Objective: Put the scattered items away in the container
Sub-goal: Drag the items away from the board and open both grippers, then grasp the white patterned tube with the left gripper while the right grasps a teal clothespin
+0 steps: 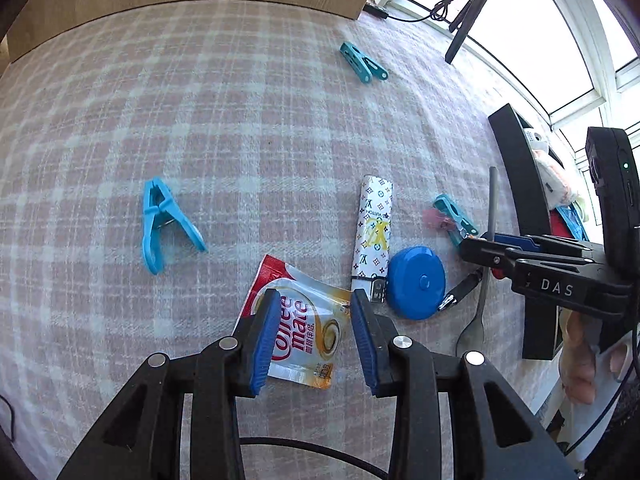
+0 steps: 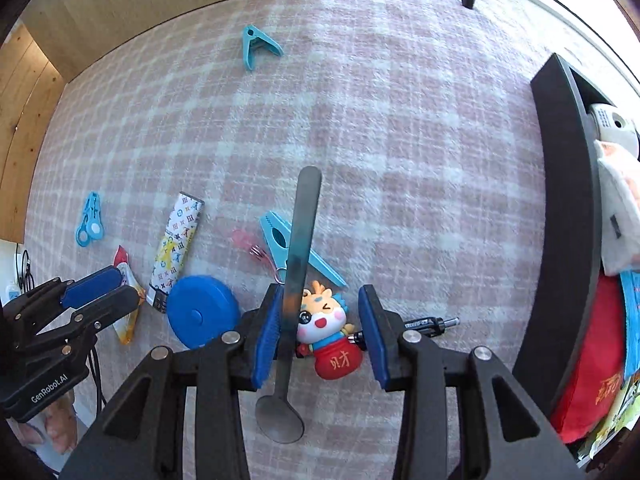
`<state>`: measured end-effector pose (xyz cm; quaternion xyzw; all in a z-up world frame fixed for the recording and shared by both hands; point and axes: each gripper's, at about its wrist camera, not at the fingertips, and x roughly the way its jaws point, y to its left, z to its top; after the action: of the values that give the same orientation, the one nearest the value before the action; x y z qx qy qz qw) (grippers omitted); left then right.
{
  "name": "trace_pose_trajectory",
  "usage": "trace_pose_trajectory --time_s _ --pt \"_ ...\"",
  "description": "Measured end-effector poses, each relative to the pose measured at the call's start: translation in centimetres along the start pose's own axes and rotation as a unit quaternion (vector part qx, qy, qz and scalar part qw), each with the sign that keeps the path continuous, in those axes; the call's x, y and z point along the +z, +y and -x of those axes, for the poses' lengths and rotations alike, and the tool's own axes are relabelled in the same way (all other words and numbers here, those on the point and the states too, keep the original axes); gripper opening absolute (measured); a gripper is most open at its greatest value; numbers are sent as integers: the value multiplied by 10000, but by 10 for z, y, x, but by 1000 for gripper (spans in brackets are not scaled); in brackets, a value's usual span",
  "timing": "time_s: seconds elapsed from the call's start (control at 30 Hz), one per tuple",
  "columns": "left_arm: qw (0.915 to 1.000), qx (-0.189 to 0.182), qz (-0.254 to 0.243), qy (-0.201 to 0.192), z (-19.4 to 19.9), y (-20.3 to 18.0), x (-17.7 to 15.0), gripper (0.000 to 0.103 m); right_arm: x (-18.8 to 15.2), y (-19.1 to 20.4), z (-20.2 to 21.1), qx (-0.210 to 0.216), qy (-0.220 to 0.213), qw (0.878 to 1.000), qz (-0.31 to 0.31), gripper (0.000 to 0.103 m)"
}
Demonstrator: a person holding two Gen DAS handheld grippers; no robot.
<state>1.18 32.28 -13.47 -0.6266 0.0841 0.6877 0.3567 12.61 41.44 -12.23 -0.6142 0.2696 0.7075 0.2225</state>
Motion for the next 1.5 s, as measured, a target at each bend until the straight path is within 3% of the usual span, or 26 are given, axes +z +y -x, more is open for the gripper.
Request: trace_pose_trajectory --time_s 0.17,0.23,0.27,0.33,0.43,0.53,0.6,0.7,0.83,1.0,1.23,1.3,1.5 --pt "9994 215 187 -173 45 34 -38 34 -24 -41 32 84 -325 9989 -341 38" --pt "9991 243 220 -286 60 39 -40 34 -18 -92 43 142 -469 9981 -383 38" --pt "9989 260 213 -338 67 41 -40 34 4 -122 47 152 -518 9979 -354 38" --pt "9988 232 203 -369 71 38 -37 34 4 -116 49 150 -573 9981 -185 38" --pt "9991 281 13 -322 63 19 -26 34 -17 -58 35 231 -563 9981 133 38" --pt "9995 178 -112 -241 48 -4 -12 34 -3 -34 37 283 -610 9960 596 38" --pt "9994 143 -238 -207 40 -19 -3 34 -14 -40 40 232 -620 9944 826 38" --pt "9993 156 -314 -104 32 -29 8 34 -1 -36 54 165 -711 9924 991 38" --pt "9995 62 -274 172 10 -35 23 34 30 -29 53 224 -716 9917 1049 38" --pt "9988 243 -281 323 -9 -38 32 33 78 -23 41 274 -751 9914 1034 38" --pt "9968 541 -527 280 -12 -47 32 32 128 -8 25 378 -664 9922 985 38" --pt "9960 666 -532 253 -12 -46 31 25 141 -2 15 366 -625 9924 995 38" --pt "9962 691 -463 248 -10 -38 29 23 164 13 -14 234 -474 9932 1033 38"
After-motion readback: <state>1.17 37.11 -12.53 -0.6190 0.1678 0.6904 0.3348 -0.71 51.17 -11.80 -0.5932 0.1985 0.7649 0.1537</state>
